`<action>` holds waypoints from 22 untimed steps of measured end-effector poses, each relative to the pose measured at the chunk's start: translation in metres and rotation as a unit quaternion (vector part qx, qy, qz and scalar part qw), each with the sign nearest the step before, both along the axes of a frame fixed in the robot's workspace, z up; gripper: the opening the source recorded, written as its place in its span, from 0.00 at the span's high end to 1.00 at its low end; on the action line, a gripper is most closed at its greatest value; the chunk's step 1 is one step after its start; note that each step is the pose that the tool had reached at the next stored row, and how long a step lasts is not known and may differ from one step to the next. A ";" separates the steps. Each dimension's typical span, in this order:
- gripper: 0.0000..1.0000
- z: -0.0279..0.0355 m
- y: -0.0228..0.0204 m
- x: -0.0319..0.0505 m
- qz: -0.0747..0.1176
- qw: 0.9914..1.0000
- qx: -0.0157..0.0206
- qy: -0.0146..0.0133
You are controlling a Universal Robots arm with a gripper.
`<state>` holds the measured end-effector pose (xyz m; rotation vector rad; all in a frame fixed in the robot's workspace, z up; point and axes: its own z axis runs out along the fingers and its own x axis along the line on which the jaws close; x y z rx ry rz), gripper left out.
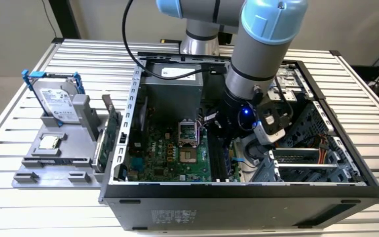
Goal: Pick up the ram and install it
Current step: 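Insert the ram into the slot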
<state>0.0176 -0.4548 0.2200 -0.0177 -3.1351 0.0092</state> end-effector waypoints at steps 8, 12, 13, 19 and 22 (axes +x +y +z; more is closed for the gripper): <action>1.00 0.0000 0.0000 -0.0003 -0.005 1.000 0.000 0.000; 1.00 -0.0001 0.0000 -0.0006 -0.009 1.000 0.000 0.000; 1.00 -0.0002 0.0000 -0.0006 -0.011 1.000 0.000 0.000; 1.00 -0.0035 0.0001 -0.0006 -0.014 1.000 0.000 0.000; 1.00 -0.0033 0.0002 -0.0006 -0.014 1.000 0.000 0.000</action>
